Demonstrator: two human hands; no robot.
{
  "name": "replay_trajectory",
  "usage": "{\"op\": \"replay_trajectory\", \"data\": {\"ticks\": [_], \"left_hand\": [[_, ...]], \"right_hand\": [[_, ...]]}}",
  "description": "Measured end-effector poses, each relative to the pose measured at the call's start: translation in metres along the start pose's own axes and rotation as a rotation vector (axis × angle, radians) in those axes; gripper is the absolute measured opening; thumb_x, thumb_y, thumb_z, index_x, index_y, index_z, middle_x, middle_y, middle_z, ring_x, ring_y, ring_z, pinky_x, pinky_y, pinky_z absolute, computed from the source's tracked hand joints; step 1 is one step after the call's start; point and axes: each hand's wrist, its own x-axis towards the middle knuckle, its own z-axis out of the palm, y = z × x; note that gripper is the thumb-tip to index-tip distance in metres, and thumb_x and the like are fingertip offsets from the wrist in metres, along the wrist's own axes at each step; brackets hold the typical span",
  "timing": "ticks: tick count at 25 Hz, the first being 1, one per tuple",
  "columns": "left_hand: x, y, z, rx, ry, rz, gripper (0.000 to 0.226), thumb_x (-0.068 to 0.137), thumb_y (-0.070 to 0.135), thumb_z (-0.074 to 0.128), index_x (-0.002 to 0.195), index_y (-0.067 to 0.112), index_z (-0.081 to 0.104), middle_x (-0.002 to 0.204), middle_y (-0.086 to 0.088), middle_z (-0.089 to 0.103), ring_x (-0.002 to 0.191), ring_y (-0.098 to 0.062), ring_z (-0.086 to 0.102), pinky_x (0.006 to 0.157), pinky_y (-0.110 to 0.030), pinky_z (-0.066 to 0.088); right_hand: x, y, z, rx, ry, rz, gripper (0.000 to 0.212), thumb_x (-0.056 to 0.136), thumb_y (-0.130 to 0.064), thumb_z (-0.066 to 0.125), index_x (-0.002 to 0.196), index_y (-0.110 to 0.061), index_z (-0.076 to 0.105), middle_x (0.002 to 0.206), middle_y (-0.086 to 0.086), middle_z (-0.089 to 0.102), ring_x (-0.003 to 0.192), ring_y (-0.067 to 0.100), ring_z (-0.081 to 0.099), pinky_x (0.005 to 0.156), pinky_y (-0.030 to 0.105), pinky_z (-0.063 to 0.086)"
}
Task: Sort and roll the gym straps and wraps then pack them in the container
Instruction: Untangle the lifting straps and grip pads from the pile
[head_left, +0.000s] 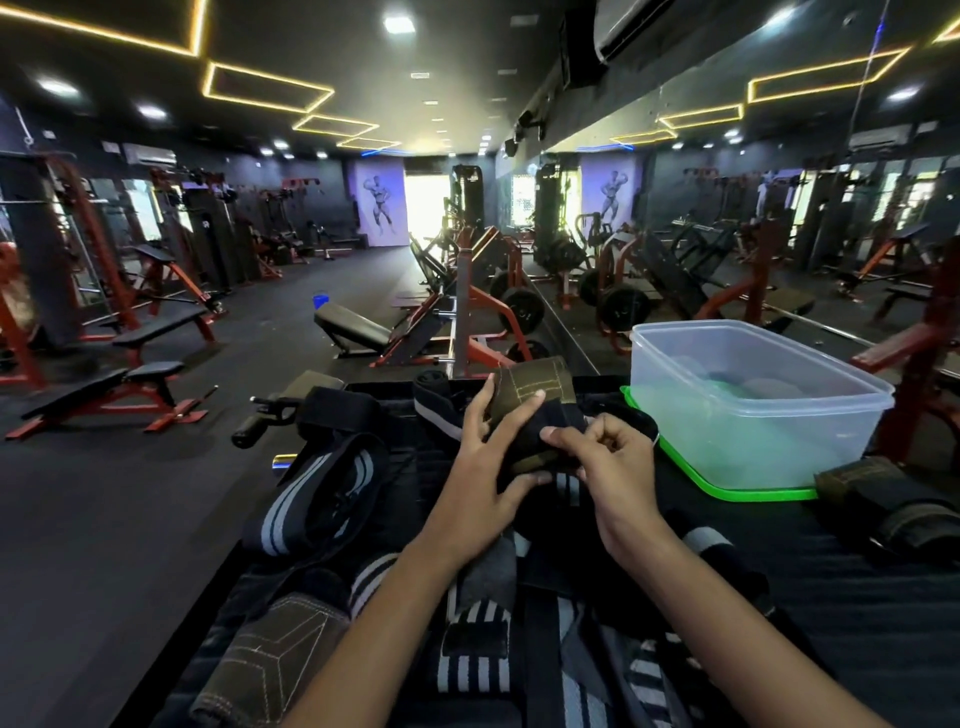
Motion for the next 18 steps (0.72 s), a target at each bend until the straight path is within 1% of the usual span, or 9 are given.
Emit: {"op": "replay_trajectory", "data": {"ticks": [1, 2, 4, 6, 8, 11, 13, 15, 18], "left_hand": [[-0.002, 0.0, 0.0, -0.007, 0.009, -0.004, 0.083, 0.082, 0.002, 0.068, 0.141, 0.048, 0.033, 0.157, 0.001, 0.006, 0.136, 0.012, 0.02, 0.106, -0.004, 0.025], [-0.002, -0.001, -0.001, 0.006, 0.013, -0.003, 0.086, 0.08, -0.004, 0.066, 0.14, 0.048, 0.034, 0.156, 0.0, 0.01, 0.136, 0.011, 0.022, 0.105, -0.004, 0.026], [-0.001, -0.004, -0.006, 0.03, 0.039, 0.005, 0.088, 0.078, -0.009, 0.063, 0.14, 0.047, 0.036, 0.153, 0.0, 0.016, 0.136, -0.004, 0.033, 0.107, -0.011, 0.031], [-0.001, -0.006, -0.008, 0.044, 0.066, 0.014, 0.085, 0.078, -0.008, 0.066, 0.14, 0.044, 0.039, 0.149, -0.002, 0.022, 0.13, -0.013, 0.042, 0.106, -0.012, 0.034], [-0.001, -0.006, -0.009, 0.027, 0.09, 0.013, 0.081, 0.077, -0.004, 0.07, 0.138, 0.04, 0.043, 0.144, -0.003, 0.026, 0.124, -0.009, 0.047, 0.1, -0.008, 0.036], [0.0, 0.003, -0.006, -0.008, 0.106, 0.019, 0.074, 0.074, 0.005, 0.08, 0.136, 0.032, 0.051, 0.139, -0.003, 0.031, 0.119, 0.008, 0.045, 0.097, -0.004, 0.036], [0.001, 0.014, 0.004, -0.023, 0.104, 0.036, 0.075, 0.072, 0.012, 0.083, 0.136, 0.029, 0.05, 0.134, -0.002, 0.034, 0.121, 0.015, 0.039, 0.095, -0.001, 0.034], [0.002, 0.031, 0.02, -0.074, 0.087, 0.038, 0.074, 0.071, 0.022, 0.084, 0.135, 0.036, 0.049, 0.131, 0.001, 0.035, 0.122, 0.013, 0.036, 0.089, -0.002, 0.04], [0.008, 0.06, 0.051, -0.177, -0.003, -0.052, 0.068, 0.071, 0.03, 0.083, 0.13, 0.044, 0.052, 0.131, 0.003, 0.034, 0.118, 0.005, 0.044, 0.079, -0.012, 0.053]], "right_hand": [[-0.001, -0.001, 0.0, 0.009, 0.001, 0.034, 0.036, 0.069, 0.001, 0.077, 0.065, -0.015, 0.046, 0.068, 0.009, 0.051, 0.066, 0.024, 0.055, 0.064, 0.038, 0.048], [0.0, -0.001, -0.001, 0.03, -0.001, 0.07, 0.037, 0.068, 0.003, 0.078, 0.074, -0.016, 0.048, 0.077, 0.01, 0.056, 0.07, 0.024, 0.06, 0.064, 0.039, 0.051], [0.001, -0.005, -0.002, 0.029, -0.026, 0.109, 0.043, 0.067, 0.003, 0.08, 0.093, -0.017, 0.051, 0.094, 0.008, 0.061, 0.079, 0.022, 0.066, 0.072, 0.044, 0.056], [0.002, -0.008, -0.003, -0.006, -0.068, 0.106, 0.046, 0.067, -0.001, 0.082, 0.101, -0.019, 0.055, 0.098, 0.007, 0.063, 0.089, 0.026, 0.068, 0.082, 0.051, 0.056], [0.003, -0.01, -0.005, -0.019, -0.089, 0.1, 0.041, 0.07, -0.003, 0.081, 0.101, -0.018, 0.06, 0.098, 0.009, 0.064, 0.092, 0.03, 0.068, 0.083, 0.053, 0.056], [0.0, -0.017, -0.019, -0.059, -0.105, 0.035, 0.026, 0.079, -0.004, 0.075, 0.099, -0.016, 0.064, 0.091, 0.007, 0.062, 0.084, 0.021, 0.066, 0.074, 0.041, 0.057], [-0.001, -0.023, -0.039, -0.082, -0.1, -0.024, 0.017, 0.082, -0.005, 0.072, 0.095, -0.016, 0.066, 0.083, 0.005, 0.06, 0.079, 0.019, 0.063, 0.07, 0.038, 0.055], [-0.005, -0.03, -0.066, -0.106, -0.084, -0.059, 0.012, 0.084, -0.007, 0.07, 0.093, -0.015, 0.067, 0.079, 0.004, 0.063, 0.078, 0.018, 0.063, 0.065, 0.036, 0.056], [-0.004, -0.041, -0.111, -0.263, -0.025, -0.095, 0.006, 0.088, -0.011, 0.068, 0.093, -0.012, 0.069, 0.085, 0.01, 0.069, 0.079, 0.016, 0.064, 0.057, 0.03, 0.055]]}}
